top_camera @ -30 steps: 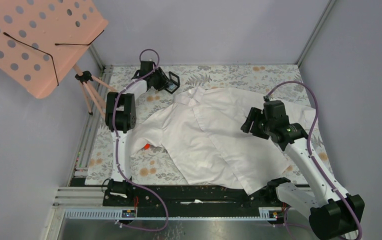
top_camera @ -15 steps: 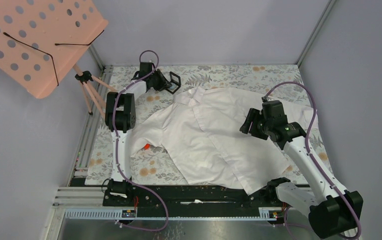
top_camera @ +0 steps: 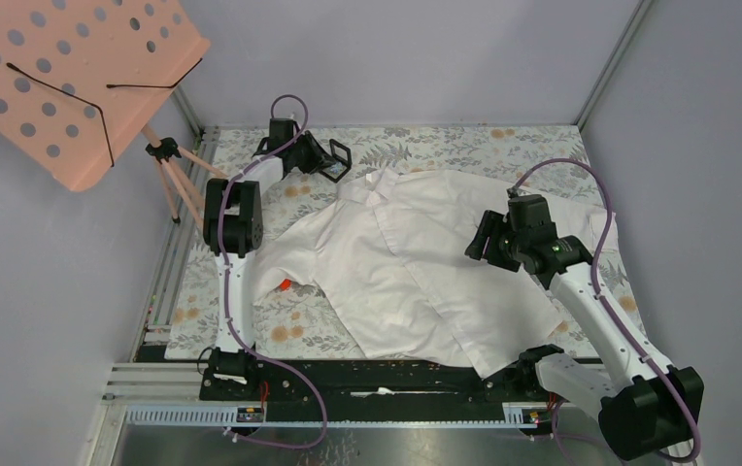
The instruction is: Pin the brooch onto the clothing
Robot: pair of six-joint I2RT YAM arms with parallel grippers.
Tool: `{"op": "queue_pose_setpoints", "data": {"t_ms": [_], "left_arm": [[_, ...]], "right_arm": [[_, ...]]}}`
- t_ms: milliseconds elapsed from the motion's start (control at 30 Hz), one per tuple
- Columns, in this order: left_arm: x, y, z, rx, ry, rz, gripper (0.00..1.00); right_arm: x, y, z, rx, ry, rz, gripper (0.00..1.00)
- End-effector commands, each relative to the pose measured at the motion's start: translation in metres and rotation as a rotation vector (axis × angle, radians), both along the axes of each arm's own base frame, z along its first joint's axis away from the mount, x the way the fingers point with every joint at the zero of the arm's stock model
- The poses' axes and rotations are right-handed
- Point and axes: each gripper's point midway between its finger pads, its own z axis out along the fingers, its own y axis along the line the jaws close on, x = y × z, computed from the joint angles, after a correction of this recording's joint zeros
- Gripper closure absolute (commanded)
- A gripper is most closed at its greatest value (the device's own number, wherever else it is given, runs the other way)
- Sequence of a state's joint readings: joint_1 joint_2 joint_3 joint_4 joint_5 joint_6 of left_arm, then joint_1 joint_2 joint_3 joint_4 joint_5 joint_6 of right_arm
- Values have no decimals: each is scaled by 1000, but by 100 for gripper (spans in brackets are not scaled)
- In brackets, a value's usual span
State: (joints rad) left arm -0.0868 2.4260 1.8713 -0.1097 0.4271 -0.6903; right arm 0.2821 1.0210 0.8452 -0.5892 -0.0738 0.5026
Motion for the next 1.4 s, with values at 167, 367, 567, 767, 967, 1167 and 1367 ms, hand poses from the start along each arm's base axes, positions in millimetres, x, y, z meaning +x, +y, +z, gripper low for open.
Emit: {"op": "queue_pose_setpoints", "data": {"t_ms": [167, 367, 567, 767, 967, 1167, 1367], "left_arm": [[13, 4, 23, -17, -76, -28, 74], [13, 0, 18, -37, -69, -53, 74], [14, 3, 11, -12, -63, -54, 73], [15, 6, 6, -8, -41, -27, 73], [15, -1, 5, -47, -48, -49, 72], [16, -10, 12, -84, -81, -92, 72], [14, -12, 13, -88, -85, -113, 75]], "right_arm": [[3, 4, 2, 13, 0, 15, 36], [3, 4, 1, 13, 7, 16, 36], [3, 6, 1, 17, 11, 18, 37], [4, 6, 3, 22, 8, 17, 37], [4, 6, 4, 21, 9, 17, 37], [3, 7, 2, 21, 14, 19, 37], [4, 6, 3, 21, 13, 17, 37]]}}
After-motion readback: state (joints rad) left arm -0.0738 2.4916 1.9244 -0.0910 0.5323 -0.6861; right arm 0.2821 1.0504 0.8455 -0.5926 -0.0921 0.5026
